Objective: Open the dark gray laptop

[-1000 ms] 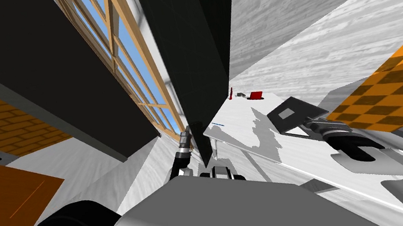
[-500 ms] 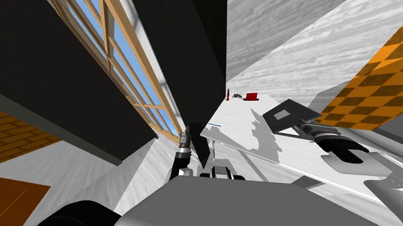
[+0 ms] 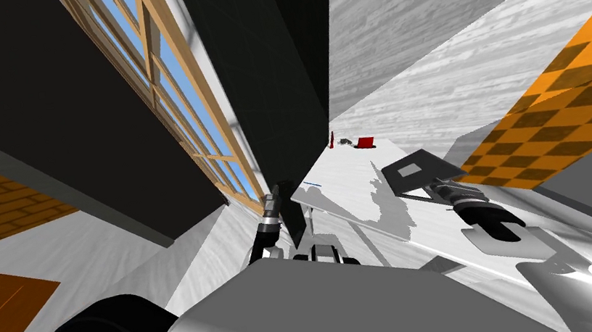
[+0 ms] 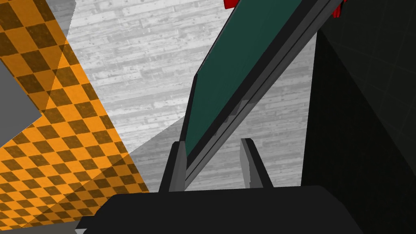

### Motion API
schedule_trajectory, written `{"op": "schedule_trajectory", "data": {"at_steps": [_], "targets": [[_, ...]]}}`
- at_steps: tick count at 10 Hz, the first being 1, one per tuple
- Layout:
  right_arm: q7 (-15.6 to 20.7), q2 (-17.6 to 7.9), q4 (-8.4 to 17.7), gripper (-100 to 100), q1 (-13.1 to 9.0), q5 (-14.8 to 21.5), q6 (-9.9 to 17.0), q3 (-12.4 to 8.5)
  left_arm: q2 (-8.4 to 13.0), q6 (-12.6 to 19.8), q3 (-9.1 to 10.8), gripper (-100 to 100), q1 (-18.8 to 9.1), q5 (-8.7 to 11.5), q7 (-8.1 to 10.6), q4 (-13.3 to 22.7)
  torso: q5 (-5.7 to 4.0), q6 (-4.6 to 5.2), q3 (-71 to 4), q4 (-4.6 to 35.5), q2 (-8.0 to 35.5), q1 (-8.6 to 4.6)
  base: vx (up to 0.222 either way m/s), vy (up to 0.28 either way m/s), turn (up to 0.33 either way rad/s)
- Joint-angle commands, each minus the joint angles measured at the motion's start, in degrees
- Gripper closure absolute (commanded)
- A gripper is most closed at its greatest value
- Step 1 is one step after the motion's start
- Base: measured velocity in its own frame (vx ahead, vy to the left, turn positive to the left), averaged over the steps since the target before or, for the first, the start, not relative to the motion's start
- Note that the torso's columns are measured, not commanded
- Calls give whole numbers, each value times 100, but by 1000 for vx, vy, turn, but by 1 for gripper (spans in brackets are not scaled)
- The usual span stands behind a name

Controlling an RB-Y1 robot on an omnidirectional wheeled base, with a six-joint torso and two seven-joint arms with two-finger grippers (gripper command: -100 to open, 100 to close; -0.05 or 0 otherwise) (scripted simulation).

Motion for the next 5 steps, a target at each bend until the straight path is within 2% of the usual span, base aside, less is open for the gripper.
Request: {"op": "schedule_trajectory", "data": {"at_steps": [1, 2, 5], "targets": [[-2, 98, -26, 100, 23, -17, -56, -36, 0, 0, 0, 0, 0, 0, 0, 0, -4, -3, 2, -2, 4, 8, -5, -19, -26], [-88, 365, 97, 100, 41, -158, -309, -46, 0, 0, 0, 0, 0, 0, 0, 0, 27, 5, 2, 15, 9, 17, 23, -68, -92], [-164, 629, 246, 100, 65, -288, -543, -39, 0, 0, 0, 0, 0, 0, 0, 0, 14, 3, -7, 8, -7, -14, 33, -73, -47]]}}
